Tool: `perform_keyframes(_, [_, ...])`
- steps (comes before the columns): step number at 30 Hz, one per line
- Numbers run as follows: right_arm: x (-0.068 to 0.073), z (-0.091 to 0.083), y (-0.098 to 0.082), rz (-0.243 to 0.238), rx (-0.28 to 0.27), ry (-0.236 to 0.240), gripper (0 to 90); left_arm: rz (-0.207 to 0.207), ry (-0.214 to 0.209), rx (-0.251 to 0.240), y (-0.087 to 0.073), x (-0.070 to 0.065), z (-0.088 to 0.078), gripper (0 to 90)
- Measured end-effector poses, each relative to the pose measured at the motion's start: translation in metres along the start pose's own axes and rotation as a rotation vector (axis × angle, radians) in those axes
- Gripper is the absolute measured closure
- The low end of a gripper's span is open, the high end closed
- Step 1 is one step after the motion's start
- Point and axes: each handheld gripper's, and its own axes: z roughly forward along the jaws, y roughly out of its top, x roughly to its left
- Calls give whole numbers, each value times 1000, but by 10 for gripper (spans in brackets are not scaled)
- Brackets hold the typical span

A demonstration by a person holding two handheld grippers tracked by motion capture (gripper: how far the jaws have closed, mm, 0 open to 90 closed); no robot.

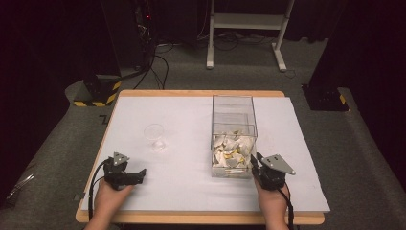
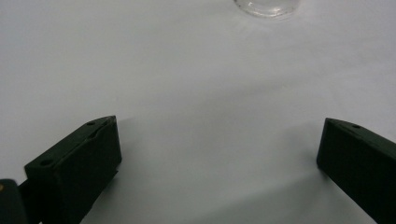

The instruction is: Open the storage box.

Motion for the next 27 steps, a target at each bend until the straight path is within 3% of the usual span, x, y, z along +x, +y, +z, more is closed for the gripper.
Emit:
perform_keyframes(8, [-3, 9, 1, 16, 24, 10, 732, -4, -3, -2, 0, -1, 0, 4])
perform_keyframes(25, [5, -9, 1, -35, 50, -16, 771, 0, -6, 2, 0, 1, 0, 2])
perform_keyframes(27, [4, -8, 2, -23, 46, -12, 769, 0, -5, 2, 0, 0, 0, 2])
